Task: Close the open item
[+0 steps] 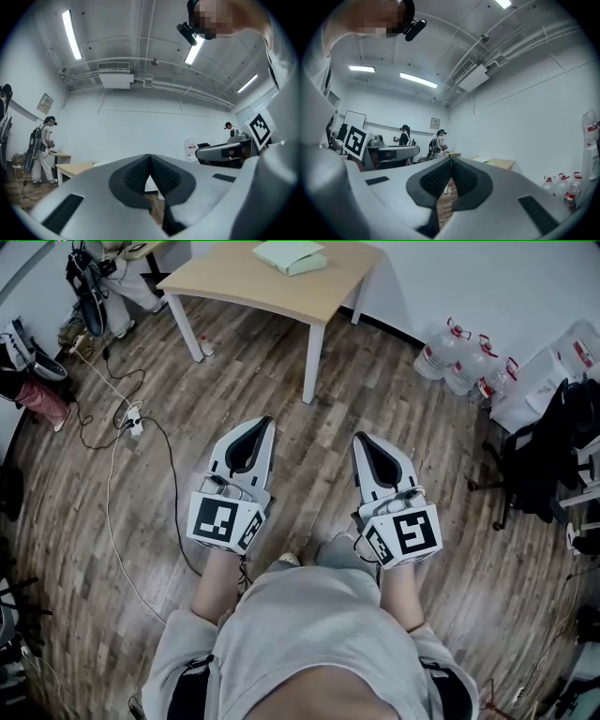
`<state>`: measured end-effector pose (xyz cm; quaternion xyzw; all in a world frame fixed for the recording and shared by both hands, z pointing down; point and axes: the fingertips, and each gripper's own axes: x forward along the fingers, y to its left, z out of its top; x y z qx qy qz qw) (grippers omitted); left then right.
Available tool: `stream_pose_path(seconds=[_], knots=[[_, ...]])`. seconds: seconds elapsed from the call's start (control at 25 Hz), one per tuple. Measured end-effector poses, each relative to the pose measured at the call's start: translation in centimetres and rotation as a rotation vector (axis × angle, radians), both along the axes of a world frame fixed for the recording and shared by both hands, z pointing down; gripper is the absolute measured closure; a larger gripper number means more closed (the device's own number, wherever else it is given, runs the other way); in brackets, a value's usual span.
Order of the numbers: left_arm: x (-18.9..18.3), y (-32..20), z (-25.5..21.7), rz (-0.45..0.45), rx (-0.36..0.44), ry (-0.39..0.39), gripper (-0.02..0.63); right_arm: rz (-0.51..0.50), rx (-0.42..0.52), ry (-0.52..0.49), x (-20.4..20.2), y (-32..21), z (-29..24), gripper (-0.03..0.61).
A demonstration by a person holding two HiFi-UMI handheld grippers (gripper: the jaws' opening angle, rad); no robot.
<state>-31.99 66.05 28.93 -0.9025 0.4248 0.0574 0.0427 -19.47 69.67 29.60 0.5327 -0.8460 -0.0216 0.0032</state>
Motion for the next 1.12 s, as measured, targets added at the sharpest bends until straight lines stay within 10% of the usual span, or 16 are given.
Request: stream_pose_path(seconds=[1.12], knots=[[17.2, -17.2, -0.7, -0.161, 0.023, -0.001, 0.598, -0.17, 0.015, 0.013, 16.5, -19.9, -0.2, 0.569]])
